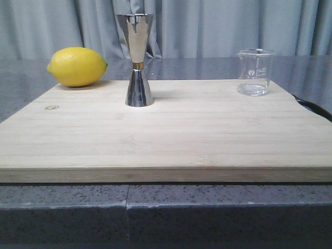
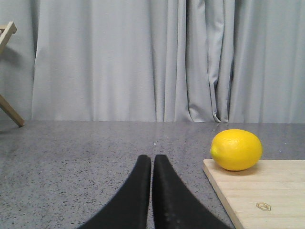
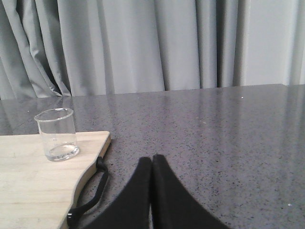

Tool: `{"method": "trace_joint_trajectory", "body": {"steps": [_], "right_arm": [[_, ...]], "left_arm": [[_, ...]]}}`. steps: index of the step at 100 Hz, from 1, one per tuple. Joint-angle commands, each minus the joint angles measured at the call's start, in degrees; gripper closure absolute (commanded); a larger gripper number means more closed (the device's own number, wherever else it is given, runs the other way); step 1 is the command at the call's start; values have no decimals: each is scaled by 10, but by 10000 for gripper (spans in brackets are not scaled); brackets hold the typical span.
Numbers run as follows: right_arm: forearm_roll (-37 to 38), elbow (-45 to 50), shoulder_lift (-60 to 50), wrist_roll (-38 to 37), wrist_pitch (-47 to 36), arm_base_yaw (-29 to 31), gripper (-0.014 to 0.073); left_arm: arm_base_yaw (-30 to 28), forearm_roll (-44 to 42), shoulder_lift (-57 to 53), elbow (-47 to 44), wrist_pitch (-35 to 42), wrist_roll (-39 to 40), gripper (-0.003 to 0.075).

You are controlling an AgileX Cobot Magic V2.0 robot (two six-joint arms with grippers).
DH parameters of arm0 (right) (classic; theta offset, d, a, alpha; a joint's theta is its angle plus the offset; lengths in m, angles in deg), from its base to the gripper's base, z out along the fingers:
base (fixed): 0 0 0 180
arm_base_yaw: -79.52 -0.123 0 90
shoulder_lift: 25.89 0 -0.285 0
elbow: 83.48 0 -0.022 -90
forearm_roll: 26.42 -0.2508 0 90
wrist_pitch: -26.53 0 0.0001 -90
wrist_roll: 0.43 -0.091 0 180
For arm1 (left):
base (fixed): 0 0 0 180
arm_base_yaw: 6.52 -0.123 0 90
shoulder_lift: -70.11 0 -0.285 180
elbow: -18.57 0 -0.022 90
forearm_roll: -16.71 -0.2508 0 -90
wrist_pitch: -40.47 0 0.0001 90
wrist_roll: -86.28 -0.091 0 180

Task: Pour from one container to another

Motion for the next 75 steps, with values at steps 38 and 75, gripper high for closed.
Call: {"method": "trace_joint_trajectory", "body": {"steps": [38,75], "right_arm": [[10,15,-12,6,-37,1,665],[10,15,-12,6,-37,1,665]], "left_arm": [[-2,4,-15,-3,45,1,739],[-2,4,-15,-3,45,1,739]]}}
